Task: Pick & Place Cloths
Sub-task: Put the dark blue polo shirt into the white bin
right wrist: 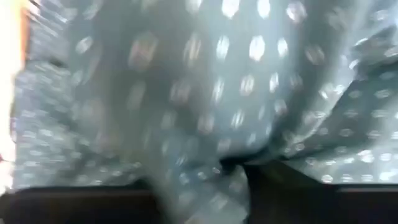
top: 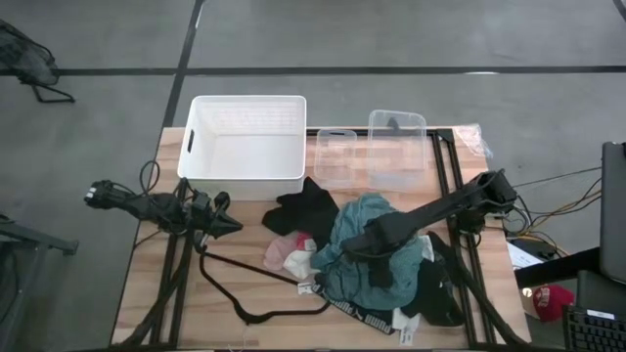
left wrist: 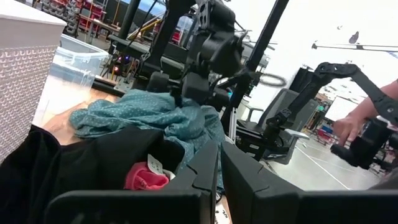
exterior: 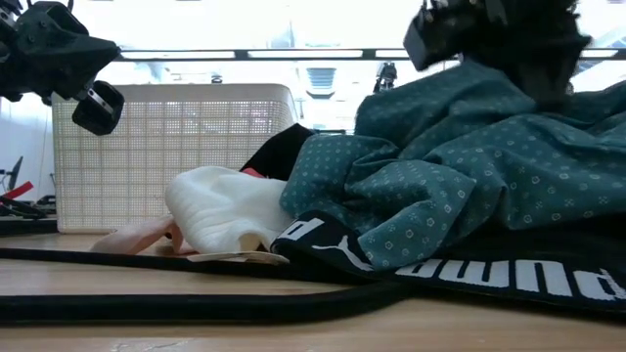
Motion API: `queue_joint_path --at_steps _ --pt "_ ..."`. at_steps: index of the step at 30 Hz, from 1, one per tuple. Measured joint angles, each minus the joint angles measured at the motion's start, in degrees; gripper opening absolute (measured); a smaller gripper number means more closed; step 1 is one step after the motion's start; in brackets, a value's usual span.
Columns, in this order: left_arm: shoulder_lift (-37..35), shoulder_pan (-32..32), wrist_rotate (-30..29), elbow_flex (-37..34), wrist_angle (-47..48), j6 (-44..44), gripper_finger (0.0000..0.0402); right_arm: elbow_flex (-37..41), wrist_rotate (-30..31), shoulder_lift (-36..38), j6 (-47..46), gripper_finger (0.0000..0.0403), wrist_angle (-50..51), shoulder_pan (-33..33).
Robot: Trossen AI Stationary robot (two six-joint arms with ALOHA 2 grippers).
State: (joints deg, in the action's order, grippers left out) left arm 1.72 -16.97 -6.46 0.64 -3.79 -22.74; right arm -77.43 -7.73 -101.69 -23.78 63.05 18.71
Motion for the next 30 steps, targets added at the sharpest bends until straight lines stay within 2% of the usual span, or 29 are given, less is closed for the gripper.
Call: queue_joint_path --at_steps 2,6,19,30 --pt "0.0 0.0 0.0 0.0 0.0 0.0 0.0025 -1.1 -0.1 0.8 -0.5 0.0024 0.4 -0.2" --pt "0.0 0.0 0.0 0.0 0.1 0.0 0.0025 -3.9 -0.2 3.0 -2.9 0.0014 2.0 -0.6" --pt "0.0 0.0 0.0 0.0 0.0 0.0 0.0025 -16.1 3.8 9.1 -7.7 0.0011 4.1 -3.5" --pt "0.0 0.0 0.0 0.0 0.0 0.0 0.0025 -30.0 6.5 9.8 -8.7 0.001 4.0 -6.8"
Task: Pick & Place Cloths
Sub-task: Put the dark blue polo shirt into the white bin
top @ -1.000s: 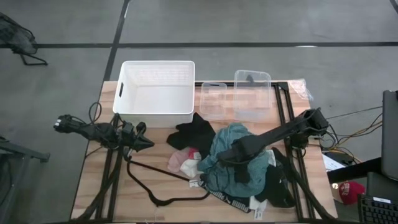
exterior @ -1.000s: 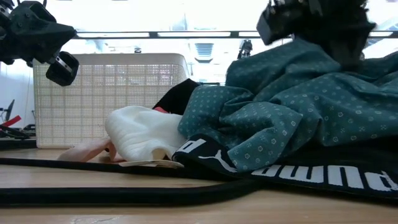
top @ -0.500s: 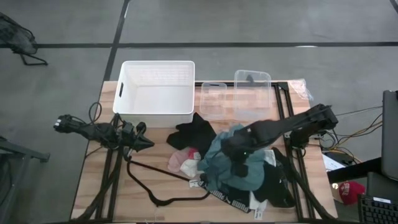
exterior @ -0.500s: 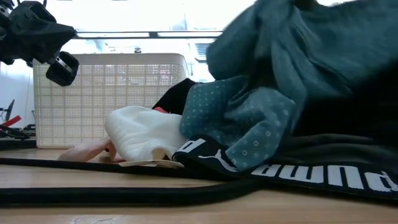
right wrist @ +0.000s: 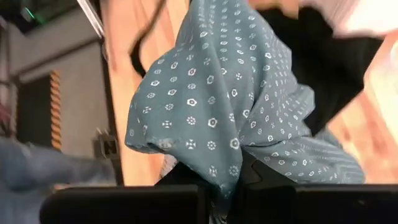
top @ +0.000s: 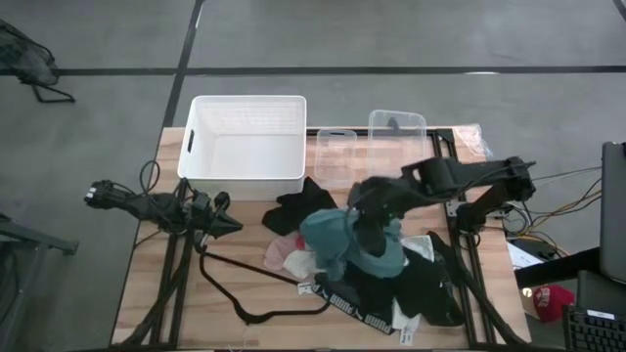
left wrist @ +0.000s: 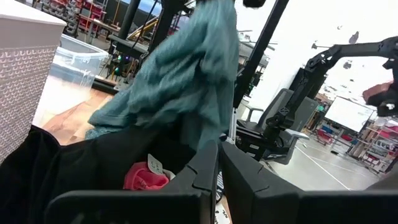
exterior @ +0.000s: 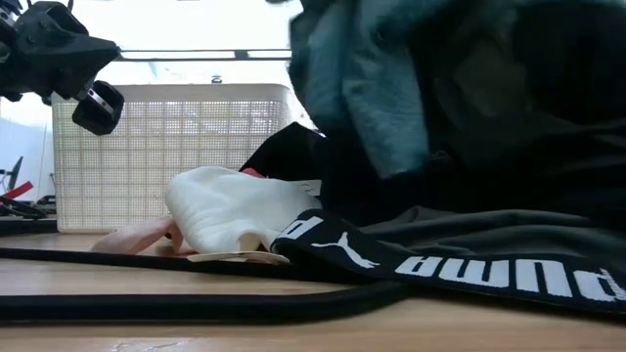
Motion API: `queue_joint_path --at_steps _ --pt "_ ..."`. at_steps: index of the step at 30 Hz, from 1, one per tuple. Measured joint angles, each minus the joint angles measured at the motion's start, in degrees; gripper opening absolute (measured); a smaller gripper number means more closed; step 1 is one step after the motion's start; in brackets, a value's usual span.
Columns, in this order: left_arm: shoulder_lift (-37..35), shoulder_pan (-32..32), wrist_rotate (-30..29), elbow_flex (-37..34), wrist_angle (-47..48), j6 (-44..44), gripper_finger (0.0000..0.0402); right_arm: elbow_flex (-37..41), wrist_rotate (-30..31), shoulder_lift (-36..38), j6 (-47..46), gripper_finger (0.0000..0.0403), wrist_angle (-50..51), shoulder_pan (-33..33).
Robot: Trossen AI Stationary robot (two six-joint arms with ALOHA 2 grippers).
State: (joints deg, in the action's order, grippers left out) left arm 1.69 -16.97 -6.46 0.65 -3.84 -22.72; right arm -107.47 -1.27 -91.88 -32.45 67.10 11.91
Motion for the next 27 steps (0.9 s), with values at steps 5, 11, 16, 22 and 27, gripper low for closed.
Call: queue_joint_path --at_steps 5,11,16,22,27 --pt "0.0 0.0 0.0 0.0 0.0 0.0 0.0025 -7.1 0.0 -0.4 -0.2 0.0011 -2.2 -1.9" --pt "0.0 0.0 0.0 0.0 0.1 0.0 0.0025 -14.0 0.0 -0.9 -0.2 0.0011 -6.9 -4.5" --pt "0.0 0.0 0.0 0.0 0.1 0.0 0.0025 -18.9 0.0 -2.1 0.9 0.001 -12.1 -6.9" --pt "0.0 0.0 0.0 0.0 0.1 0.0 0.0025 -20.7 0.0 -2.1 2.6 0.0011 -24.2 -10.7" --pt "0.0 0.0 0.0 0.0 0.1 0.0 0.0025 -20.1 -0.1 -2.1 4.0 0.0011 -35.3 -15.2"
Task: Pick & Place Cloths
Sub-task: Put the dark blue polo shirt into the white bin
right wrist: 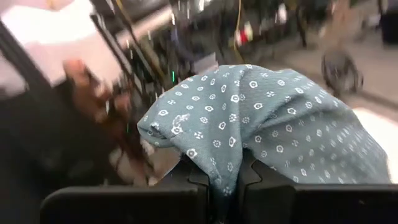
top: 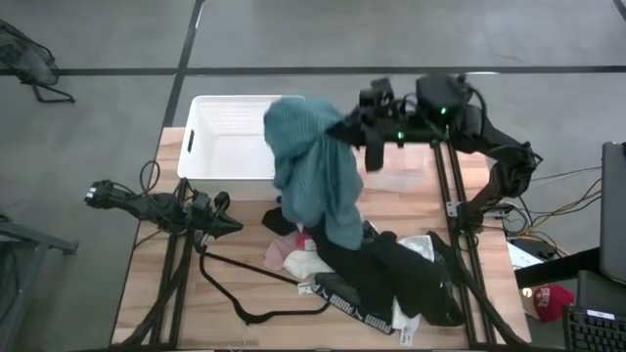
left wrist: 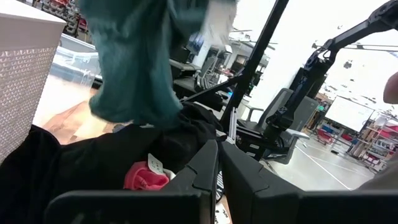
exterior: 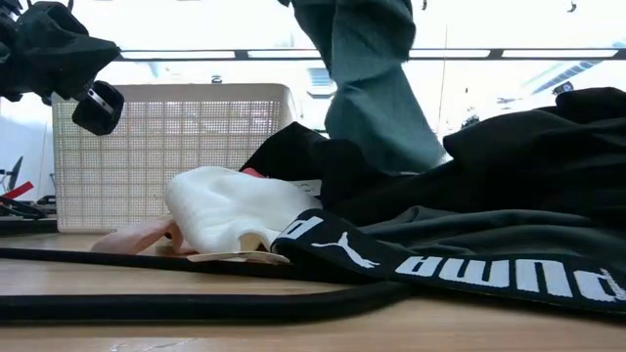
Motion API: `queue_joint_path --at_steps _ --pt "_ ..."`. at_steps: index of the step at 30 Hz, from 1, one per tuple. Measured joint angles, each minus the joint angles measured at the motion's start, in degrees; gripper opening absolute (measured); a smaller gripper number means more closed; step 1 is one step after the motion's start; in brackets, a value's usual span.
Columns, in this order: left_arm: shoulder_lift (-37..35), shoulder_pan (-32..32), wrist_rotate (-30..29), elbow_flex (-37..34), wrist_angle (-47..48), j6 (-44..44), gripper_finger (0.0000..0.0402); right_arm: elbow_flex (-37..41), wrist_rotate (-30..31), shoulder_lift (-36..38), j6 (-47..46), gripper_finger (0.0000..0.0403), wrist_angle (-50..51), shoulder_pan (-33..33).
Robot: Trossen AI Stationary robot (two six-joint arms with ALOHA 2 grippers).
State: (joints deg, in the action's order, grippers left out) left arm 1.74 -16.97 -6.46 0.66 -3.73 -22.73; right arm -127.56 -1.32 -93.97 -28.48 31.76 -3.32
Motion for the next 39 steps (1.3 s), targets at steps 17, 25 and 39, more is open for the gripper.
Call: queue_joint_path --at_steps 17,25,39 --pt "0.0 0.0 0.0 0.0 -0.1 0.0 0.0025 0.3 -1.9 -10.5 -3.2 0.0013 -32.9 -11.1" --pt "0.0 0.0 0.0 0.0 -0.1 0.0 0.0025 0.3 -7.3 -18.9 -12.2 0.0015 -33.7 -13.8" --pt "0.0 0.0 0.0 0.0 0.0 0.0 0.0025 0.3 -24.1 -28.5 -24.0 0.0102 -20.1 -16.2"
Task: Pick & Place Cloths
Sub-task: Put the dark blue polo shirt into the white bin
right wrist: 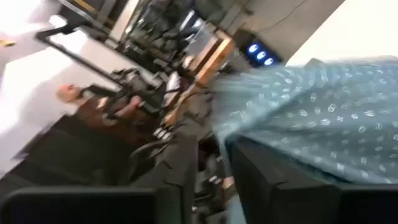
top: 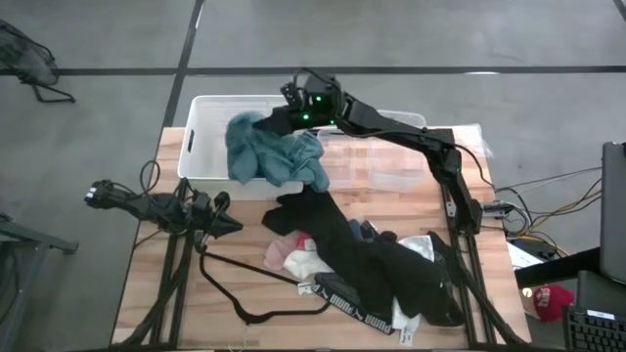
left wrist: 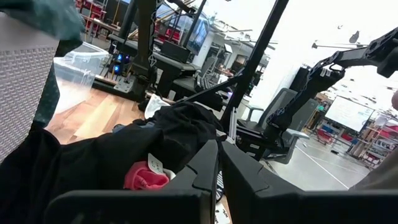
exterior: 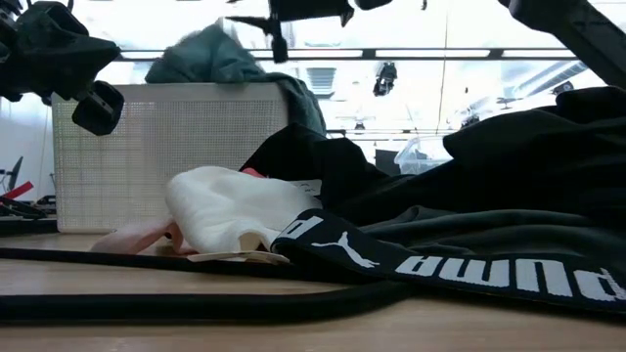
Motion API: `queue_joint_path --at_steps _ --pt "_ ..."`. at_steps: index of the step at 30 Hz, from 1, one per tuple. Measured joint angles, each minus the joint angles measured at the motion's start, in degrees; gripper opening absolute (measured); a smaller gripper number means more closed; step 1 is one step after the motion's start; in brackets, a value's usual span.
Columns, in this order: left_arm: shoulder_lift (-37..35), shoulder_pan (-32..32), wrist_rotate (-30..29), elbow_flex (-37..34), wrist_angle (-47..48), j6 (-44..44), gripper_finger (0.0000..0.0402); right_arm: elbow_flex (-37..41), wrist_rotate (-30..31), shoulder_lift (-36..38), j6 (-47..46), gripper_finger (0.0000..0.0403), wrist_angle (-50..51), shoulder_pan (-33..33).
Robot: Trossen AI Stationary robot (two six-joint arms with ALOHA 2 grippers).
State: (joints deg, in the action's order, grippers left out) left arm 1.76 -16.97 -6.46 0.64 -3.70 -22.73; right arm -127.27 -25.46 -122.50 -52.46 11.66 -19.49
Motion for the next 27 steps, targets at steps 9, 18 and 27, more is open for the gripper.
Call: queue_joint_path --at_steps 9,18,27 --pt "0.0 0.0 0.0 0.0 -0.1 0.0 0.0025 -0.2 -8.5 3.3 8.6 0.0197 5.6 -0.3" --pt "0.0 0.0 0.0 0.0 -0.1 0.0 0.0025 -0.1 6.5 13.1 35.9 0.0213 47.3 3.4" --pt "0.0 0.0 0.0 0.0 -0.1 0.0 0.0025 6.2 21.1 16.4 42.3 0.0223 54.7 11.0"
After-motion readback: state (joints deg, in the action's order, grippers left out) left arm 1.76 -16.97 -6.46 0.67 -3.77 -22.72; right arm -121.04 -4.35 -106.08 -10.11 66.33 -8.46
